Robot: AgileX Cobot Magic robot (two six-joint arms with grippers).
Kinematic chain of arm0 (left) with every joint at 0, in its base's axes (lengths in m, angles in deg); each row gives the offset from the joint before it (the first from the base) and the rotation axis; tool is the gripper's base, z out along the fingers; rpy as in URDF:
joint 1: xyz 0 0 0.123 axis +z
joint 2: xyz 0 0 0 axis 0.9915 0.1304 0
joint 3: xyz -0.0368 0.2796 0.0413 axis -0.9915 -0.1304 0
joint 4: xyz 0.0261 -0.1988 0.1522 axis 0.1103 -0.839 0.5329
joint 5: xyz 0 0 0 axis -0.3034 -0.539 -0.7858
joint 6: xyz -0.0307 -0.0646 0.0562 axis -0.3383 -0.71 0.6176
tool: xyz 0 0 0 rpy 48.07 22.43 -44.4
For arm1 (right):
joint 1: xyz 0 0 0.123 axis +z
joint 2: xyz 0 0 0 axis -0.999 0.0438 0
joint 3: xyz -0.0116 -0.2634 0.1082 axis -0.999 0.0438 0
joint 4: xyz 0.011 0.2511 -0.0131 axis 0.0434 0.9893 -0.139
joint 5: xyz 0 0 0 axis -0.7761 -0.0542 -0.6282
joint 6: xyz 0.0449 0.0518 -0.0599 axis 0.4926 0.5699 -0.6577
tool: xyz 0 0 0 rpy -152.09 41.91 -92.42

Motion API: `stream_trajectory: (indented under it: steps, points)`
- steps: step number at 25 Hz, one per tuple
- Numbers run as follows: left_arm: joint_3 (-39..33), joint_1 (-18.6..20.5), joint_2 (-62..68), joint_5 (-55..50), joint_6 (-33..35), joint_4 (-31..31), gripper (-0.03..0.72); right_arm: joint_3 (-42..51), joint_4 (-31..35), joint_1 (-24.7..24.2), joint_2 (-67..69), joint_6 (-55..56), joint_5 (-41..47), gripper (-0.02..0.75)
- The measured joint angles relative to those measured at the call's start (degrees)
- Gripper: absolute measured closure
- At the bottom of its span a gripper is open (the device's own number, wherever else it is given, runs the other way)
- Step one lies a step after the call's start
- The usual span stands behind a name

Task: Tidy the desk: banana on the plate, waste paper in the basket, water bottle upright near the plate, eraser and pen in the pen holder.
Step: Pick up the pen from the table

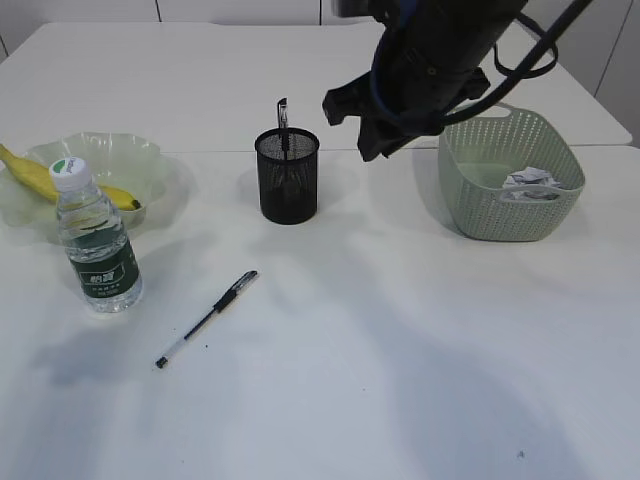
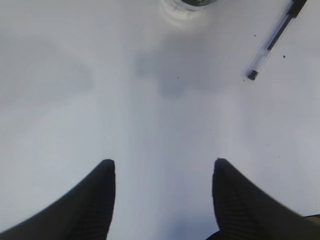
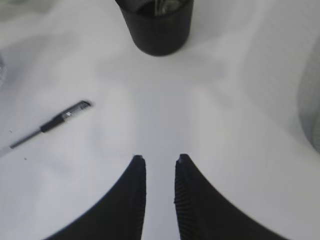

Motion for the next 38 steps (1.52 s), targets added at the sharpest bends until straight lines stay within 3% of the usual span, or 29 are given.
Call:
stream_trajectory:
  steps: [6,14,22,27,31,38]
  points:
    - [0.0,0.0,0.0,0.32,0.0,0.0,0.257,0.0,-5.25,-1.75,0.0,1.78,6.19,0.561]
    - [0.0,0.0,0.0,1.17,0.0,-0.6,0.257,2.04,-6.06,-11.13,-2.17,1.97,9.01,0.498]
    - [0.0,0.0,0.0,1.91,0.0,-2.08,0.257,21.23,-5.64,-18.49,-15.17,1.97,0.86,0.493]
    - [0.0,-0.35,0.0,1.91,2.04,-2.25,0.257,30.07,-5.67,-19.2,-22.01,1.97,-1.46,0.493]
    - [0.0,-3.63,0.0,2.01,2.51,-2.25,0.257,30.98,-7.49,-19.2,-23.68,1.97,-0.95,0.492]
    - [0.0,-14.17,0.0,7.99,2.77,-2.23,0.257,31.2,-8.42,-19.2,-23.94,1.97,1.99,0.492]
